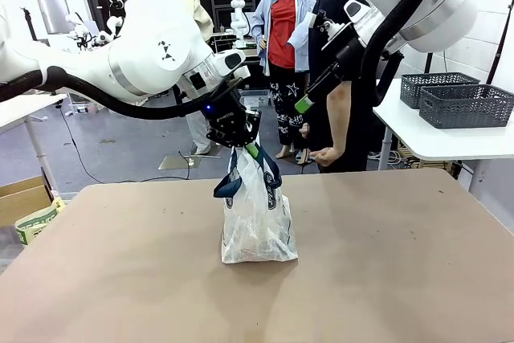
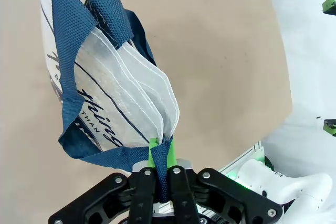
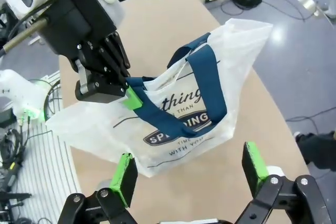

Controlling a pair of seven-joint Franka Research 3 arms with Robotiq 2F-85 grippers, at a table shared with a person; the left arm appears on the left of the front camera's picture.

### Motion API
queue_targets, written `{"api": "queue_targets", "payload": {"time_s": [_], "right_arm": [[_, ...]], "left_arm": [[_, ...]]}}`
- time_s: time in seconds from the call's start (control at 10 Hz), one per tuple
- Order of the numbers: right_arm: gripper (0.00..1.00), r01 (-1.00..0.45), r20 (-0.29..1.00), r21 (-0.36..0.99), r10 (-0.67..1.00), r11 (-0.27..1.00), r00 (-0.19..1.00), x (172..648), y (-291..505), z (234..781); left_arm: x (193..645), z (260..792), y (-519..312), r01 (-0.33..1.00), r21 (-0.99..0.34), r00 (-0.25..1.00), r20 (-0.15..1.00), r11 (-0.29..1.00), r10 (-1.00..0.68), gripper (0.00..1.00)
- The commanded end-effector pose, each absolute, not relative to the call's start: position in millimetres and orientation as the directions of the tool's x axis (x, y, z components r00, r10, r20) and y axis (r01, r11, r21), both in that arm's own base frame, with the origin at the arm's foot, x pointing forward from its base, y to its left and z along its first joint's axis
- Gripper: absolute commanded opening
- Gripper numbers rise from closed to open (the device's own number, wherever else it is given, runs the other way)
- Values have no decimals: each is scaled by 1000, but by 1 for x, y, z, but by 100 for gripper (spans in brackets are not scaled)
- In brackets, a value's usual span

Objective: Transfer purchased items from the store into the shopping bag.
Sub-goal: Move the Reusable shopping bag to the right side of the table.

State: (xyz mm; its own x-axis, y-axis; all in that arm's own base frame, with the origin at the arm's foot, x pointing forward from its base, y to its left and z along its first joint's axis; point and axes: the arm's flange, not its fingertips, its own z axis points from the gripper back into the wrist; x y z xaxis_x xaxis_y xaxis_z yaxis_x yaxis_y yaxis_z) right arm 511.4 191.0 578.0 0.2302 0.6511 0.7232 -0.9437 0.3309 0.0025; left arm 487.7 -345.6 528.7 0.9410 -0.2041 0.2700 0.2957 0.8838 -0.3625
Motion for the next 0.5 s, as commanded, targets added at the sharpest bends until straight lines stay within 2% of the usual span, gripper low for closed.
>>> {"api": "queue_targets", "payload": {"time_s": [0.0,0.2,0.4], "right_arm": [[100,-942,713,-9,663,335,229,512,188,580],[100,-942,713,-9,663,335,229,512,188,580],[100,-942,713,-9,663,335,229,512,188,580]], "left_arm": [[488,528,-344,287,-371,943,269,883,-194,0],[488,529,-346,296,-362,941,270,884,-204,0],[488,566,-334,318,-290,923,313,903,-225,0]]}}
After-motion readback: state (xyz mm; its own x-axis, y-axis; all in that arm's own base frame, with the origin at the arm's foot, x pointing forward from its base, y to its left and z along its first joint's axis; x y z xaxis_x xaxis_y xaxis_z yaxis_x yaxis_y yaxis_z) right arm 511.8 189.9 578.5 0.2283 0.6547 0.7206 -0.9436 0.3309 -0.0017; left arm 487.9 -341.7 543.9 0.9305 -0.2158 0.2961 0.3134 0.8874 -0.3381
